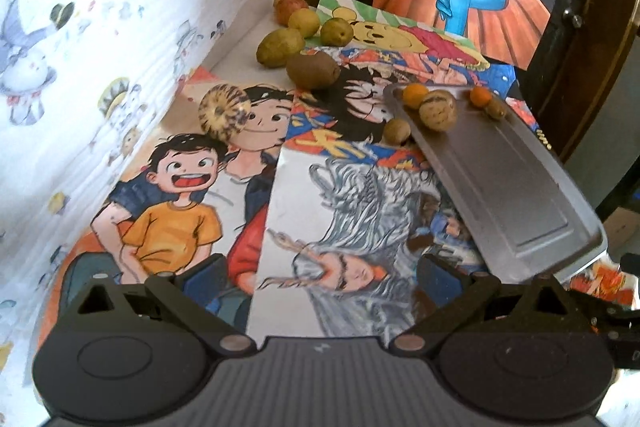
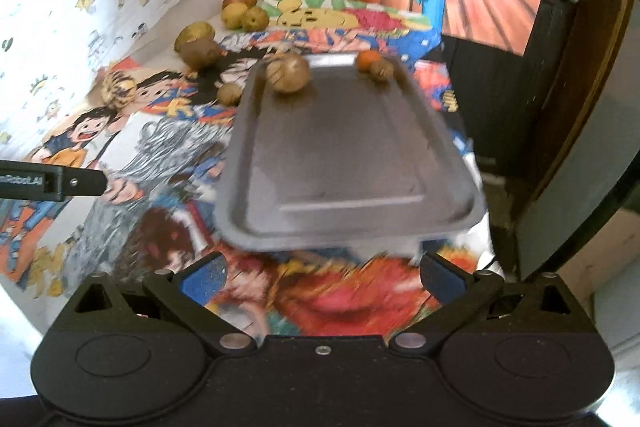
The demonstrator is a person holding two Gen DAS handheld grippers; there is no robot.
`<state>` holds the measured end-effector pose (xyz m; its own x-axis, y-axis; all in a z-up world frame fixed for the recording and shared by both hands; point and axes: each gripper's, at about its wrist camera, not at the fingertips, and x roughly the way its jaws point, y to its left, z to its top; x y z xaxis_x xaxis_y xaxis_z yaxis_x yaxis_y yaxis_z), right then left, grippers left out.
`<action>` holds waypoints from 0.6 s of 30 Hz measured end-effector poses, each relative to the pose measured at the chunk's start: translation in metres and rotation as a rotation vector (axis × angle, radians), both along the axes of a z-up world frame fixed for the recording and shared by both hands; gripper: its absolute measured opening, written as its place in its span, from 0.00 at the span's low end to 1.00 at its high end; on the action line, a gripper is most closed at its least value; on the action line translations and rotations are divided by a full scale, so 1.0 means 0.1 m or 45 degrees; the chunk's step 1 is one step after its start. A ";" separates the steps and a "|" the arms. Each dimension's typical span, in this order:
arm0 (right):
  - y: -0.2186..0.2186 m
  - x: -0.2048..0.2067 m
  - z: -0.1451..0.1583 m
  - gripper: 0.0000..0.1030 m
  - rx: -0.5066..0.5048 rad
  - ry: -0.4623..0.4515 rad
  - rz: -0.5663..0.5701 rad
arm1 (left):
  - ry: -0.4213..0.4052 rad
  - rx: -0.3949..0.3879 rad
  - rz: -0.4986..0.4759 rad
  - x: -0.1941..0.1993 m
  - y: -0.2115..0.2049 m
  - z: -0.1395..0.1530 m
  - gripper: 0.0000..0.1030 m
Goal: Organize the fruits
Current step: 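Lift both tools away from the tray toward the remaining fruits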
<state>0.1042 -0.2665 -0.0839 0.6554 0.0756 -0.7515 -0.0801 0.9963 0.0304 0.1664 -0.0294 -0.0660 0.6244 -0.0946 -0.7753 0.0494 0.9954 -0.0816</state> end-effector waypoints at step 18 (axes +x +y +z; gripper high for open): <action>0.30 0.08 0.01 0.99 0.075 0.045 0.212 | 0.045 0.075 0.060 -0.12 0.20 -0.05 0.99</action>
<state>0.1123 -0.2360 -0.0831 0.6032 0.2252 -0.7651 -0.2414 0.9659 0.0940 0.1544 -0.0094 -0.0714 0.5994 -0.0197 -0.8002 0.0008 0.9997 -0.0239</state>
